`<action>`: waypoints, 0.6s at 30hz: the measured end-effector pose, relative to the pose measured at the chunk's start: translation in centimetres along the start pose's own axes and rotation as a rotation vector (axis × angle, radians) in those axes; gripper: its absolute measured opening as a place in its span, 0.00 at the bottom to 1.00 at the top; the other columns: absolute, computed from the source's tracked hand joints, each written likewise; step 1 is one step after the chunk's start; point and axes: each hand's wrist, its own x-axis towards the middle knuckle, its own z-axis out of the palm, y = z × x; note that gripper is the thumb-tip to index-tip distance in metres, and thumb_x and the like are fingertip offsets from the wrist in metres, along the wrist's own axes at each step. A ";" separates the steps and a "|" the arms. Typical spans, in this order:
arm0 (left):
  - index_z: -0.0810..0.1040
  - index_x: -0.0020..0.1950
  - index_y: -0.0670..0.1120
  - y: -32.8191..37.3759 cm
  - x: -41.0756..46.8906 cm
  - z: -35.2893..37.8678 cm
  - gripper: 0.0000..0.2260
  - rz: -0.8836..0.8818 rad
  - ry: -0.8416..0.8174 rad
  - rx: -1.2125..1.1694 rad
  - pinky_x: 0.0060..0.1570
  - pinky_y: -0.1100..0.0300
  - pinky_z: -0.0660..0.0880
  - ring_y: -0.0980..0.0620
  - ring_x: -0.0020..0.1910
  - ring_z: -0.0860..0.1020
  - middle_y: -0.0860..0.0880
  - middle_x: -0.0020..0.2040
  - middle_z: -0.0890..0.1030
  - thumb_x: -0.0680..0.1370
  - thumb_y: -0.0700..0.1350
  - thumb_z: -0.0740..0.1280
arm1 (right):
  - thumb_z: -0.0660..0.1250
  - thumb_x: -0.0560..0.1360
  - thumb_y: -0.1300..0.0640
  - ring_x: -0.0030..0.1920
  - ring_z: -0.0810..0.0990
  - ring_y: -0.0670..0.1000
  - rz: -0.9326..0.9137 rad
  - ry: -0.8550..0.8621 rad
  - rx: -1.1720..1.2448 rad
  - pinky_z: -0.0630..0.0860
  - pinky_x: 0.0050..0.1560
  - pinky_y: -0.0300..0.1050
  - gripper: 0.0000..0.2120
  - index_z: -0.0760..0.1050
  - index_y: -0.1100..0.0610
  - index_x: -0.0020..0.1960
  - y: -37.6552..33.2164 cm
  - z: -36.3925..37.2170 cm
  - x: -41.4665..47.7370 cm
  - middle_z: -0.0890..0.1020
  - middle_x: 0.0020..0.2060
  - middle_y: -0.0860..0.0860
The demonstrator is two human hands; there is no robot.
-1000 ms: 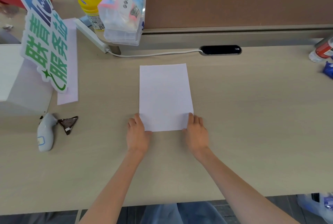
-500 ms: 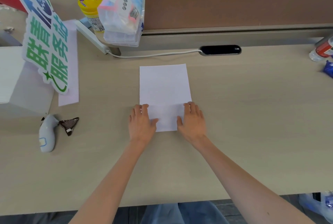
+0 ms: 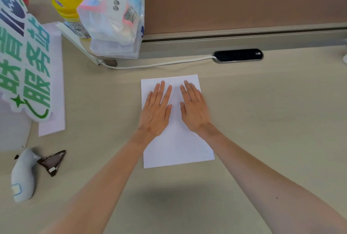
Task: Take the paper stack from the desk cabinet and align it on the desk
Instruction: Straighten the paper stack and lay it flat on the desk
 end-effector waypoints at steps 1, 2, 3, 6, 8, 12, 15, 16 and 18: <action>0.49 0.79 0.46 -0.4 0.6 0.3 0.25 0.009 -0.003 0.021 0.77 0.49 0.49 0.46 0.79 0.47 0.43 0.80 0.49 0.83 0.48 0.48 | 0.50 0.80 0.58 0.78 0.51 0.55 -0.005 -0.009 -0.015 0.48 0.78 0.50 0.26 0.52 0.60 0.77 0.3 0.3 0.8 0.53 0.78 0.55; 0.49 0.79 0.45 -0.7 1.0 0.7 0.25 0.016 -0.002 0.038 0.77 0.48 0.49 0.45 0.79 0.48 0.43 0.80 0.50 0.83 0.48 0.48 | 0.47 0.80 0.56 0.78 0.50 0.55 -0.014 -0.019 -0.033 0.48 0.78 0.50 0.26 0.52 0.60 0.77 0.6 0.5 1.4 0.53 0.78 0.55; 0.50 0.79 0.44 -0.9 1.3 1.1 0.25 0.017 -0.001 0.050 0.77 0.48 0.50 0.44 0.79 0.49 0.42 0.80 0.51 0.82 0.48 0.48 | 0.44 0.80 0.54 0.79 0.49 0.54 -0.023 -0.032 -0.047 0.48 0.78 0.51 0.27 0.51 0.59 0.77 0.8 0.8 2.0 0.52 0.78 0.55; 0.52 0.79 0.43 -1.3 1.6 2.3 0.25 -0.017 -0.012 0.061 0.77 0.48 0.50 0.43 0.79 0.49 0.40 0.79 0.51 0.82 0.48 0.49 | 0.42 0.79 0.50 0.79 0.46 0.53 -0.050 -0.076 -0.069 0.45 0.78 0.51 0.28 0.48 0.57 0.78 1.1 1.9 2.9 0.49 0.79 0.53; 0.53 0.78 0.42 -1.4 1.5 2.9 0.25 -0.049 -0.021 0.058 0.76 0.48 0.50 0.42 0.79 0.49 0.39 0.79 0.51 0.82 0.48 0.48 | 0.44 0.80 0.48 0.79 0.45 0.52 -0.053 -0.089 -0.065 0.45 0.78 0.51 0.28 0.46 0.55 0.78 1.4 2.7 3.0 0.48 0.79 0.52; 0.52 0.79 0.43 -1.3 1.5 3.1 0.25 -0.089 -0.041 0.082 0.76 0.47 0.49 0.43 0.79 0.48 0.40 0.80 0.51 0.82 0.50 0.46 | 0.43 0.81 0.47 0.79 0.44 0.51 -0.051 -0.086 -0.082 0.43 0.77 0.50 0.28 0.44 0.54 0.78 1.8 3.4 2.8 0.46 0.79 0.51; 0.51 0.79 0.45 -1.2 1.5 2.9 0.25 -0.101 -0.059 0.102 0.76 0.44 0.50 0.44 0.79 0.47 0.41 0.80 0.50 0.82 0.50 0.46 | 0.42 0.81 0.46 0.79 0.42 0.51 -0.058 -0.078 -0.079 0.44 0.77 0.51 0.28 0.44 0.53 0.78 1.9 3.5 2.7 0.45 0.79 0.51; 0.51 0.79 0.45 -1.2 1.5 2.9 0.25 -0.107 -0.059 0.109 0.76 0.42 0.50 0.44 0.79 0.47 0.42 0.80 0.50 0.82 0.51 0.46 | 0.42 0.81 0.46 0.79 0.42 0.50 -0.062 -0.073 -0.078 0.45 0.77 0.51 0.28 0.44 0.53 0.78 1.9 3.5 2.7 0.45 0.79 0.51; 0.51 0.79 0.47 -1.2 1.5 2.9 0.25 -0.125 -0.060 0.113 0.75 0.40 0.48 0.45 0.79 0.47 0.43 0.80 0.49 0.82 0.52 0.47 | 0.43 0.81 0.46 0.79 0.42 0.51 -0.048 -0.060 -0.071 0.46 0.77 0.52 0.28 0.44 0.53 0.78 2.0 3.5 2.6 0.45 0.79 0.51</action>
